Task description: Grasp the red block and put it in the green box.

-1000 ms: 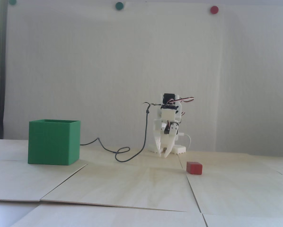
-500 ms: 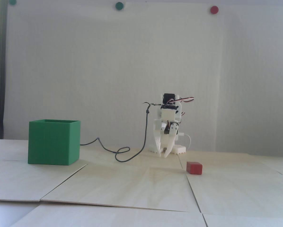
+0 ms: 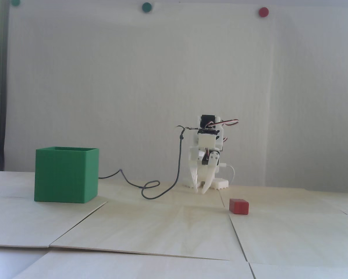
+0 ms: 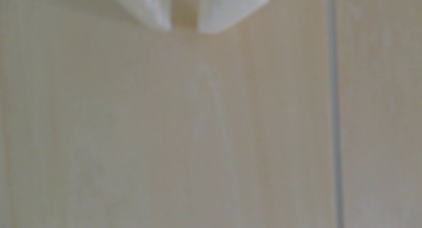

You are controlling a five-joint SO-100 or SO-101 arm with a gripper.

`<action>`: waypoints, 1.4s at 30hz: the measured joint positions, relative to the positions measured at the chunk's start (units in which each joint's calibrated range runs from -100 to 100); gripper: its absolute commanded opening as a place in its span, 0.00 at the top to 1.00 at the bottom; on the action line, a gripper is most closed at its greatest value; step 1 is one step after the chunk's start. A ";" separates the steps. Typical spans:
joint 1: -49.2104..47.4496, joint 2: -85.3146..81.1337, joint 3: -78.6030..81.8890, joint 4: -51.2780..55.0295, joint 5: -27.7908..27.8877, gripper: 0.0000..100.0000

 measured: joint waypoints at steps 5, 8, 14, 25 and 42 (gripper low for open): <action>0.00 0.00 0.00 0.00 0.00 0.98; 0.00 0.00 0.00 0.00 0.00 0.98; 0.00 0.00 0.00 0.00 0.00 0.98; 0.00 0.00 0.00 0.00 0.00 0.98; 0.00 0.00 0.00 1.66 0.00 0.98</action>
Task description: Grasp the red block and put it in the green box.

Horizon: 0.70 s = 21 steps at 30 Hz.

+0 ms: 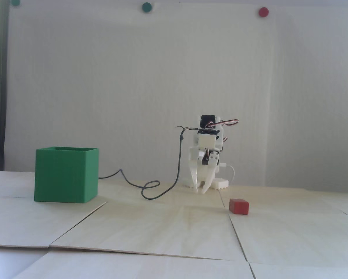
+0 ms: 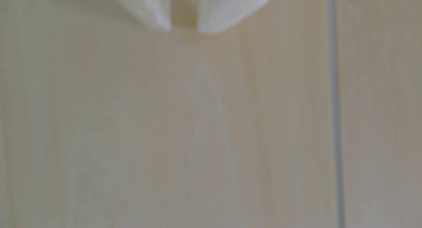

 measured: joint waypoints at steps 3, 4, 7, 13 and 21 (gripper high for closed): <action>0.00 0.00 0.00 0.00 0.00 0.98; 0.00 0.00 0.00 0.00 0.15 0.98; -0.92 0.00 0.00 0.00 0.46 0.98; -3.36 1.58 0.00 -6.74 0.46 0.98; -6.65 23.99 -10.38 -26.71 0.46 0.88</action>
